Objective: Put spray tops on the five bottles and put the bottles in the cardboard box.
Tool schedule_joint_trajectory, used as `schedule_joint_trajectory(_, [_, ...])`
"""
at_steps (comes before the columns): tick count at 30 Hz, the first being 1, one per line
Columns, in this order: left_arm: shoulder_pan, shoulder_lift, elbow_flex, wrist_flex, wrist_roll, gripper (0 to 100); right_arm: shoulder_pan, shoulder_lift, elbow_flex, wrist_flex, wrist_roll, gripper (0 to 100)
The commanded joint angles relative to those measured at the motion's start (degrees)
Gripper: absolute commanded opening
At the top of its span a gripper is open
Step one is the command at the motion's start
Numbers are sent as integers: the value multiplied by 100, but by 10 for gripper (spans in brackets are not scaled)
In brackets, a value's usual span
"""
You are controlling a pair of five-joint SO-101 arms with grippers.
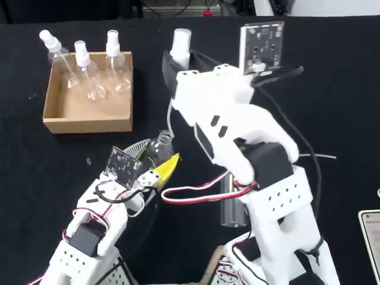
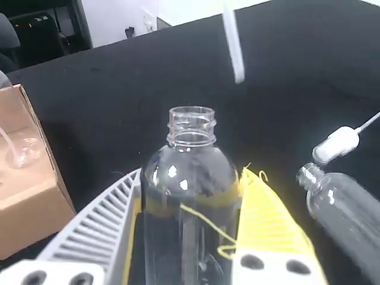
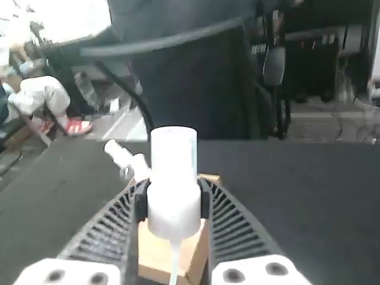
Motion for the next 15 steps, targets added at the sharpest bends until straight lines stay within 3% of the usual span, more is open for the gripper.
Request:
schedule_joint_trajectory(1, [22,-53,136,-818,818,79,-211,-163,-48,-273,-53,11])
schedule_joint_trajectory(5, [-4,-53,136,-1495,1618,79,-202,-163,-75,-659,-53,11])
schedule_joint_trajectory(9, [48,-44,136,-2031,1653,81,-211,-163,-75,-1169,-18,11])
schedule_joint_trajectory(15, [66,-35,136,-1662,1688,84,-237,-163,-233,-1495,-18,11])
